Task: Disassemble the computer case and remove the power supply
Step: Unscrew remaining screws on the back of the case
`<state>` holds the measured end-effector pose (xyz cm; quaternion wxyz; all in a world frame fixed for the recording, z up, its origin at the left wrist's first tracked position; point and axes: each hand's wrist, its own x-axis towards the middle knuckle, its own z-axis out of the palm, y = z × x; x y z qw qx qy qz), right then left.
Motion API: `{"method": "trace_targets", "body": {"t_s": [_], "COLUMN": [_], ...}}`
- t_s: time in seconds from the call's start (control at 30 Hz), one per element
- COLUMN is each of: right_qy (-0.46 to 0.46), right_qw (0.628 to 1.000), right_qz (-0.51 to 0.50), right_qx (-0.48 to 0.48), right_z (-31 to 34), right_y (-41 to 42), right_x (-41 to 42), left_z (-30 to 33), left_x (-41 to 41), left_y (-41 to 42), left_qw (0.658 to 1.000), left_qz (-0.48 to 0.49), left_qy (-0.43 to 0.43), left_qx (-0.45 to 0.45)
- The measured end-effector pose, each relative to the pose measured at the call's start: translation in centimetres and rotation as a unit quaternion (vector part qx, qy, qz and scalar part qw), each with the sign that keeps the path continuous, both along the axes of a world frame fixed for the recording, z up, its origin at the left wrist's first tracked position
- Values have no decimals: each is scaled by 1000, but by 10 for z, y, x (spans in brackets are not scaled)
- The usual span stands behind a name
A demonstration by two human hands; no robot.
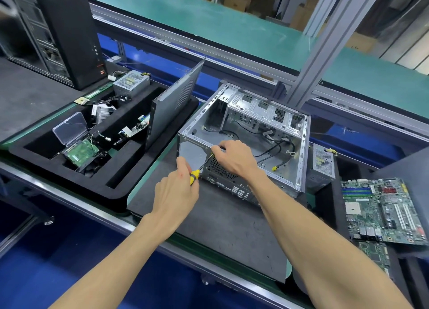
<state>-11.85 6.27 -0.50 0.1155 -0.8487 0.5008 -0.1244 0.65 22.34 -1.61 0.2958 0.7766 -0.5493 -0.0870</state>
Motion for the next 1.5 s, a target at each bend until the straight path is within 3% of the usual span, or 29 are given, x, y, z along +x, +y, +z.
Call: {"method": "trace_targets", "body": {"t_s": [0.47,0.57,0.63,0.67,0.97,1.23,1.5], "right_qy": [1,-1,1,2,5,7,13], "right_qw": [1000,1000,1000,1000,1000,1000,1000], "right_qz": [-1,0,0,0,-5,2,-3], "right_qx": [-12,-12,-13,-14,-11,-10,-11], "right_z": [1,0,0,0,1,1,0], "right_y": [1,2,2,1,2,1,1], "right_x": [1,1,1,1,1,1,2], "left_z": [7,4,3,2,6,7,10], "left_x": [5,11,13,13,2,-2,5], "left_y": [-2,-5,-7,-7,-4,3,0], "left_qw": [999,992,966,962,975,999,1000], "left_qz": [-15,7,14,14,-6,7,1], "left_qy": [-37,123,249,262,183,50,0], "left_qx": [-17,19,67,79,128,21,-28]}}
